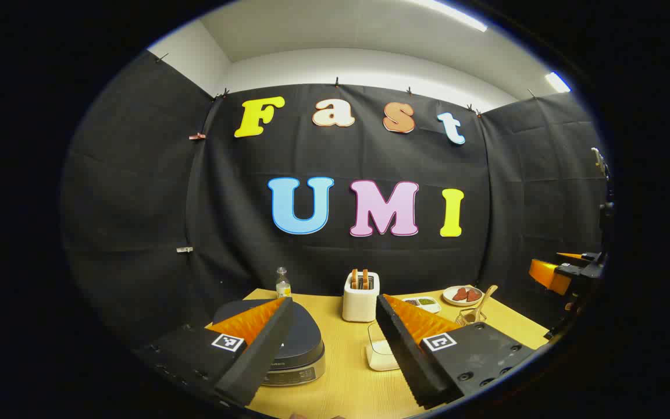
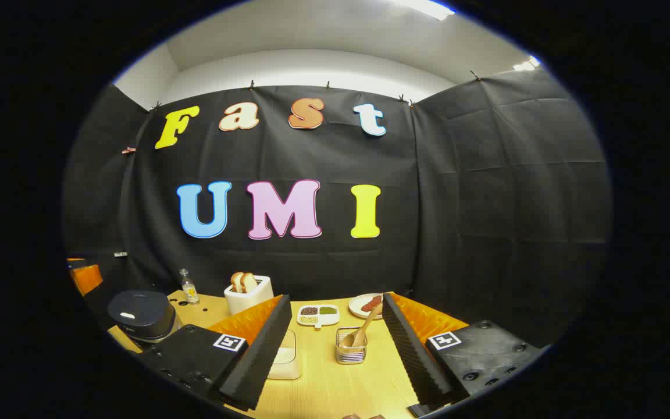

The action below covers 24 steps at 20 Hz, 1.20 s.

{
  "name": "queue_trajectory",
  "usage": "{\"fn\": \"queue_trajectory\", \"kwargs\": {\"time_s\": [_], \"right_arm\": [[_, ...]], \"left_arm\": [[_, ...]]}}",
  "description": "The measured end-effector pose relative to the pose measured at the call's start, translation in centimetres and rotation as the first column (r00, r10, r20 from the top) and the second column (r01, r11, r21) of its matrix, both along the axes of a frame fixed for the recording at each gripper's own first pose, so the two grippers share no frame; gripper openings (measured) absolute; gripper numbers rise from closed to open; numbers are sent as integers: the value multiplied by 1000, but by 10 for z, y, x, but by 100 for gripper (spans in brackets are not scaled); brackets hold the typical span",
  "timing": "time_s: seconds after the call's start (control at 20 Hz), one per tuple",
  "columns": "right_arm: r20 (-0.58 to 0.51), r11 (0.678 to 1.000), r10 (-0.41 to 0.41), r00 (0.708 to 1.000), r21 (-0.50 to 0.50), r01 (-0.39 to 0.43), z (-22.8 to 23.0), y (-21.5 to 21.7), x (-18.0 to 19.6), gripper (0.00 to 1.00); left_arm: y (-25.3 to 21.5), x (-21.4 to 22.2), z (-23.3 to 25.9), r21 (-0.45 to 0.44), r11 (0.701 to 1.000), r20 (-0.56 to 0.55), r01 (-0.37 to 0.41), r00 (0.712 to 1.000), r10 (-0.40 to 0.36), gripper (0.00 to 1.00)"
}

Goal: Close the left gripper, press the button to open the rice cooker; take a wooden spoon from the chopstick holder with the right hand, scoop a spoonful of rice and pour it into the rice cooker, then put the wooden spoon back into the chopstick holder.

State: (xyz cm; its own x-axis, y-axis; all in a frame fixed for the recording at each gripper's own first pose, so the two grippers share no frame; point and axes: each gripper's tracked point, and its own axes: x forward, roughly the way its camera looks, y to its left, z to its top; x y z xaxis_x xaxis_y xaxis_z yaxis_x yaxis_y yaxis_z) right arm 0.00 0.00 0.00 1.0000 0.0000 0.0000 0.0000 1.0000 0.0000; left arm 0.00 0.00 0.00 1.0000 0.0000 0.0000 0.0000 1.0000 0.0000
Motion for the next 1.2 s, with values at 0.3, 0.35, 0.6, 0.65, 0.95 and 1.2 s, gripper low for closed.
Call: {"fn": "queue_trajectory", "kwargs": {"time_s": [0.3,0.35,0.6,0.65,0.95,1.2], "right_arm": [[-5,999,-46,999,15,46,-3,-5,-2,98],[-6,999,-52,999,18,52,-4,-4,-3,98],[-18,998,-56,998,20,56,-10,-3,-13,98],[-19,998,-54,998,17,55,-10,-2,-14,98],[-35,1000,-28,999,14,28,-15,6,-19,98],[-33,1000,-7,999,8,8,-15,15,-21,98]], "left_arm": [[6,8,1,15,1000,-1,14,1000,-14,96],[6,8,3,21,1000,3,18,1000,-18,96],[3,8,-2,0,999,-5,33,999,-33,96],[3,7,-2,-4,999,-6,32,999,-32,96],[10,2,-1,-1,1000,-3,12,1000,-12,96],[25,1,-5,-18,1000,-18,-19,1000,18,96]]}}
